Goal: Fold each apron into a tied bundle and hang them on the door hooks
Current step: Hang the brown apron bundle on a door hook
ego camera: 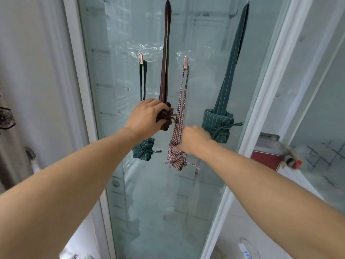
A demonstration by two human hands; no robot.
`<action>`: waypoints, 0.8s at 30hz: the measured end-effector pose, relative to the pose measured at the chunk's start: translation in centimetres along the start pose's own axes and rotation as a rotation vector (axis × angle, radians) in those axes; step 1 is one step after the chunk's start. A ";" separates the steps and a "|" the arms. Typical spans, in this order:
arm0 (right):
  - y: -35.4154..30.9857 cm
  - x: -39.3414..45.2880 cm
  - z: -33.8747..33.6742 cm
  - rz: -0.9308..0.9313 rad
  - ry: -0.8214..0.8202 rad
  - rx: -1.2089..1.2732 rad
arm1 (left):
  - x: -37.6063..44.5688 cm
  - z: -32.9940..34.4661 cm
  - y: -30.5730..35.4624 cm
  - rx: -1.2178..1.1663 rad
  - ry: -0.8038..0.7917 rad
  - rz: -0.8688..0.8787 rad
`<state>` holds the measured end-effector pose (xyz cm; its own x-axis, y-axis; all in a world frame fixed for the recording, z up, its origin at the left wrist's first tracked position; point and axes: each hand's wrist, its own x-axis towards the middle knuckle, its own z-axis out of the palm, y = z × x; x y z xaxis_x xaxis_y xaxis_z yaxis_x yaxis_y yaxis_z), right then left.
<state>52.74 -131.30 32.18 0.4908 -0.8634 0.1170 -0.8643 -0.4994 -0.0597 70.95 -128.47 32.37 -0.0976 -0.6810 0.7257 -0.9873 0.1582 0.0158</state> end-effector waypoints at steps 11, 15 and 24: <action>0.6 1.6 6.9 0.023 0.041 -0.032 | -0.5 0.2 -0.4 -0.009 -0.012 -0.026; 2.0 1.5 5.9 0.046 0.061 -0.126 | -0.4 0.2 -0.1 0.010 -0.020 -0.027; 1.1 -0.3 2.6 -0.007 -0.039 -0.096 | 0.0 -2.0 0.3 0.078 -0.056 0.082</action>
<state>51.95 -131.72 29.50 0.4994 -0.8628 0.0785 -0.8663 -0.4981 0.0369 70.92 -126.97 33.77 -0.1835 -0.7069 0.6831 -0.9822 0.1610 -0.0973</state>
